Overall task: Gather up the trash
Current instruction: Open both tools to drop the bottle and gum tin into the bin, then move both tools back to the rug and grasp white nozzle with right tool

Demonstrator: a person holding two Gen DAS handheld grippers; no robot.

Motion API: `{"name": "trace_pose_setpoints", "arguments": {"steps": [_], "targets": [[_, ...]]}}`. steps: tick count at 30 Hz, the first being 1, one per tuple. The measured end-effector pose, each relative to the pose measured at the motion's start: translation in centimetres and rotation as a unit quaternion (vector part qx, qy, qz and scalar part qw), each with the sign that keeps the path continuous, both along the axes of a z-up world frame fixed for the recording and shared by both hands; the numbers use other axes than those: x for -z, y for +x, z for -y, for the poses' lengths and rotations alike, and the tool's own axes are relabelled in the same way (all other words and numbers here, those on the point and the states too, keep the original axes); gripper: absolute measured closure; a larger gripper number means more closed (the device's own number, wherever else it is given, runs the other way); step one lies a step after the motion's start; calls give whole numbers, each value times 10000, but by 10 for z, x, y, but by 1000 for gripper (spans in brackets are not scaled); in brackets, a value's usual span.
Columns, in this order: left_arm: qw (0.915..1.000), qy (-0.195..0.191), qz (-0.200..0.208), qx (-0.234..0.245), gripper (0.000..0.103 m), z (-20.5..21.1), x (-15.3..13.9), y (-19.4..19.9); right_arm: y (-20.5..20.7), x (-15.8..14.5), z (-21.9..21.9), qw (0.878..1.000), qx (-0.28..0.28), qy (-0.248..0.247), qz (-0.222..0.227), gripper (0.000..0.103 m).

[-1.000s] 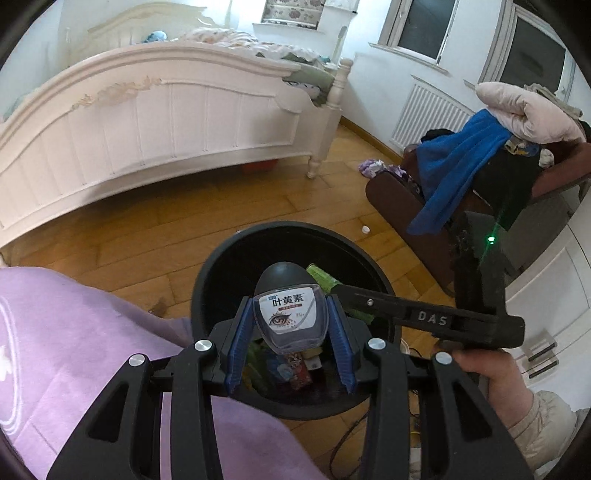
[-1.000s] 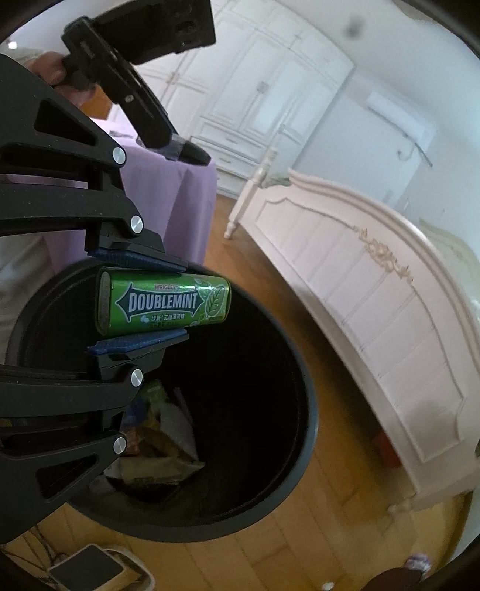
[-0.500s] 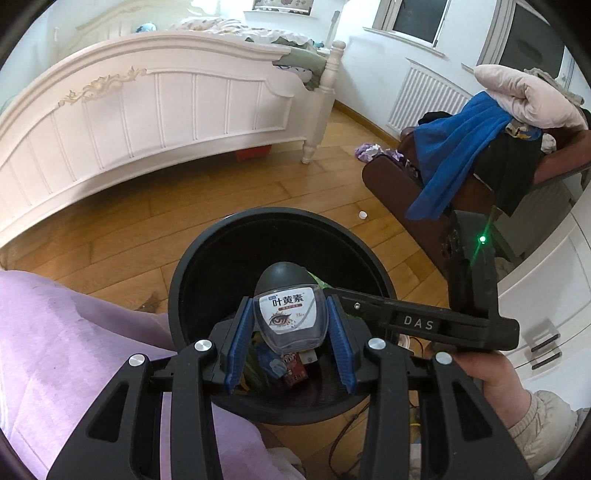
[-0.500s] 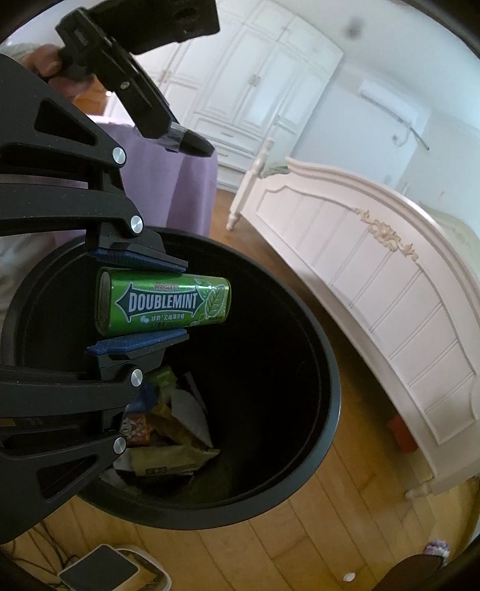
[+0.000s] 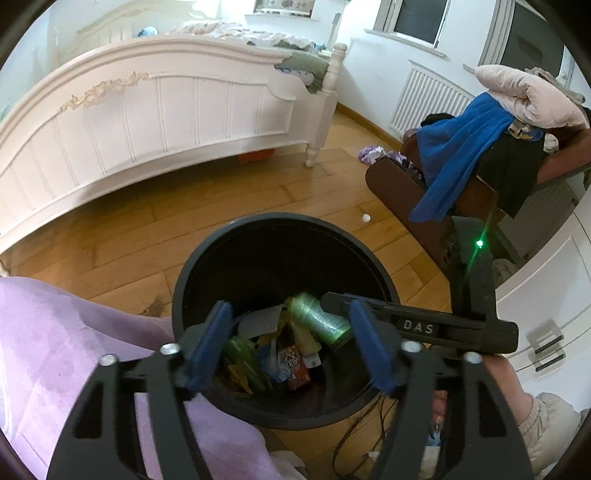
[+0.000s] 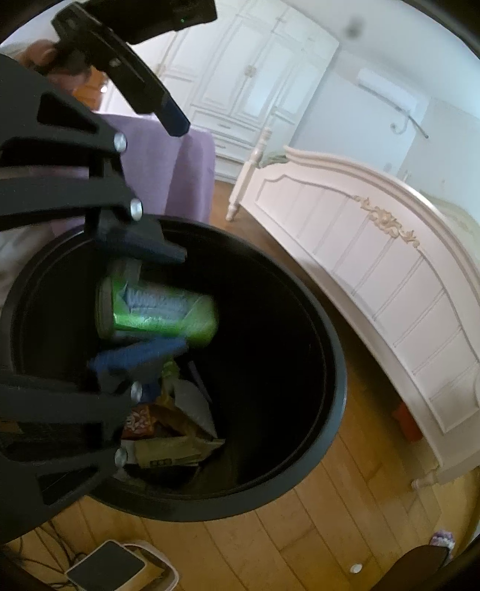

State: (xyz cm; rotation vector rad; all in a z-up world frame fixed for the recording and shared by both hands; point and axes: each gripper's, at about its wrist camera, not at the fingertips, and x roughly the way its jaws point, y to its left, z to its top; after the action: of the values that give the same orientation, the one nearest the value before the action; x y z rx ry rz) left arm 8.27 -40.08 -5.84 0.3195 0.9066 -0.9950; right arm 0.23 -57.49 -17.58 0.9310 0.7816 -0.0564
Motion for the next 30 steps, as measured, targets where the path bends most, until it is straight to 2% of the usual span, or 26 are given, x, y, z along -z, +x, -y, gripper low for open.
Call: {"name": "trace_pose_setpoints", "arguments": {"steps": [2, 10, 13, 15, 17, 19, 21, 24, 26, 30], "targets": [[10000, -13, 18, 1, 34, -2, -2, -1, 0, -2, -1, 10000, 15, -56, 1, 44], [9997, -152, 114, -169, 33, -30, -12, -2, 6, -17, -16, 9997, -112, -235, -1, 44], [9992, -205, 167, -303, 26, -45, -17, 1, 11, -24, -26, 9992, -220, -322, 24, 44], [9984, -249, 243, -456, 25, -61, -21, 3, 15, -29, -33, 9989, -289, -376, 33, 44], [9974, -290, 261, -600, 25, -76, -24, 4, 19, -36, -41, 9984, -350, -442, 63, 35], [9962, -315, 285, -755, 25, -92, -26, 7, 25, -44, -52, 9975, -462, -520, 111, 35], [9945, -311, 344, -940, 25, -111, -28, 10, 31, -52, -64, 9964, -587, -601, 147, 32], [9905, -255, 506, -1251, 20, -143, -30, 15, 41, -65, -86, 9937, -811, -740, 232, 30], [9872, -195, 623, -1453, 11, -164, -32, 19, 49, -73, -99, 9916, -962, -826, 276, 30], [9785, -3, 900, -1857, 8, -209, -33, 27, 66, -89, -132, 9853, -1304, -1032, 379, 30]]}}
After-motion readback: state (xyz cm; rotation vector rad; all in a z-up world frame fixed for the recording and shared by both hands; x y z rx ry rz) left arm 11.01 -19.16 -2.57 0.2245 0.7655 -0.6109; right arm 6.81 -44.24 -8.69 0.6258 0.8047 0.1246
